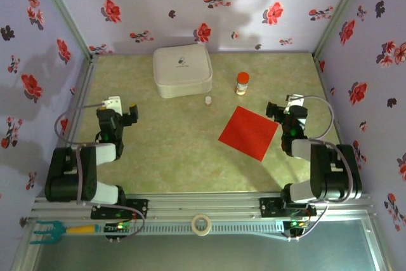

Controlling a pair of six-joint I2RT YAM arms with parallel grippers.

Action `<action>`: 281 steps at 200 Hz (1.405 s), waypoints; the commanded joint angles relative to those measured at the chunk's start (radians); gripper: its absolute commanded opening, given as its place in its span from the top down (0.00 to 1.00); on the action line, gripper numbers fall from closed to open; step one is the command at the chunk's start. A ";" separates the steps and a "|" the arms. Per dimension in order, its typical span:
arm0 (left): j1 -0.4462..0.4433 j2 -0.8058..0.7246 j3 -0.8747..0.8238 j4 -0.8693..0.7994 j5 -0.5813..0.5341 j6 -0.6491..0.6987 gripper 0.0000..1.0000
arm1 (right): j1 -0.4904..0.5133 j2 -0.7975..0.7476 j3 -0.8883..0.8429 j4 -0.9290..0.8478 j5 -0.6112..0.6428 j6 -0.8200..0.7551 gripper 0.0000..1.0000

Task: Fold a paper plane with a square sheet of paper (pick it up from the middle)
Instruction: Move the square sheet of paper to the center of the table.

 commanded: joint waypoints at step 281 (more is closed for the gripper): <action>-0.047 -0.607 0.159 -1.044 0.510 -0.909 0.08 | 0.345 0.167 0.272 -0.977 -0.518 0.607 0.37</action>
